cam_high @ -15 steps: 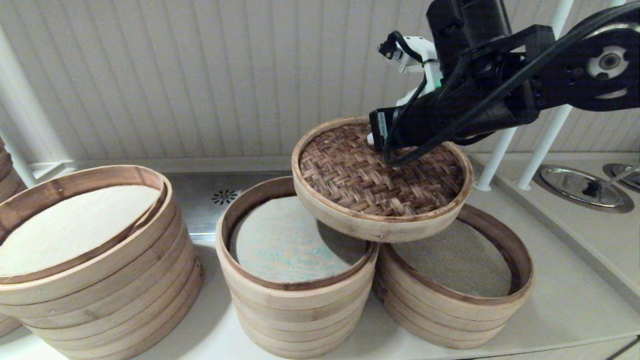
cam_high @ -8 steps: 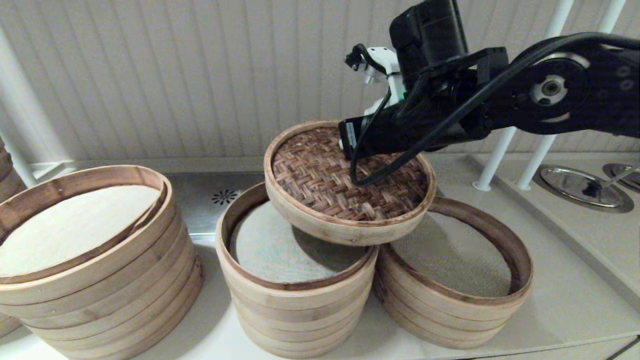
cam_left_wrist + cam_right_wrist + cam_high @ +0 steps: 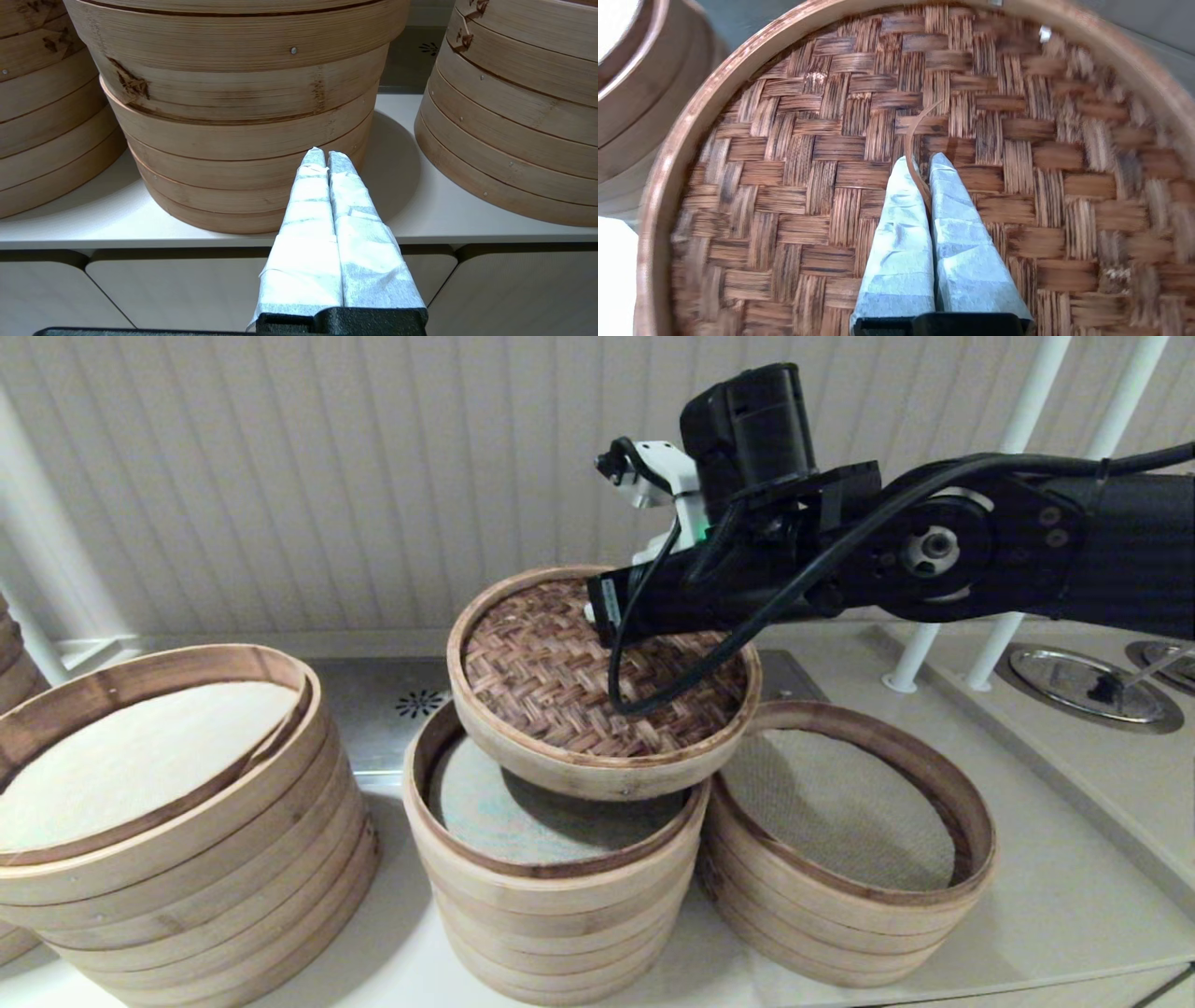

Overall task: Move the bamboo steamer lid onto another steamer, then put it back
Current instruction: Put the steamer

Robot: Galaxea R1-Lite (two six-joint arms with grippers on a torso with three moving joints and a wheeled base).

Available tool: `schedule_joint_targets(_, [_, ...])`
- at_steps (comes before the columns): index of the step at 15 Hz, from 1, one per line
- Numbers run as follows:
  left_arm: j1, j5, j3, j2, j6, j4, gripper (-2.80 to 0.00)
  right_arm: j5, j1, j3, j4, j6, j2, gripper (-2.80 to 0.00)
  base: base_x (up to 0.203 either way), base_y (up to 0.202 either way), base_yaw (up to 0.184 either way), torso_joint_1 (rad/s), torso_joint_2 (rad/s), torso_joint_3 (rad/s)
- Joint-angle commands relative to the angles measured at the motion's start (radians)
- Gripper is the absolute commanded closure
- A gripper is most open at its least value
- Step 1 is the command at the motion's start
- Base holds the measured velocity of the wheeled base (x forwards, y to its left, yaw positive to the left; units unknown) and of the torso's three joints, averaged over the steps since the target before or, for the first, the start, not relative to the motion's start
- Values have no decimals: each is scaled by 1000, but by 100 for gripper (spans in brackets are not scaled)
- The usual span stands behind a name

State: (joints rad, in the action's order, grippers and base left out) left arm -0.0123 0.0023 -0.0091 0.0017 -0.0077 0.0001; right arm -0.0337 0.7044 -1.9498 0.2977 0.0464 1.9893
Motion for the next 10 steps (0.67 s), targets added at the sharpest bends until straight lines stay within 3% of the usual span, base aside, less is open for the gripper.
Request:
schedule_joint_targets(1, [0,1,0,0,0,0,0,4,8,0,-5,-8,17,0,0,0,0,0,0,0])
schedule_joint_targets(10, [0,1,0,0,0,0,0,12,46,1,-17,-40,46,0,0,0,0,0,0,0])
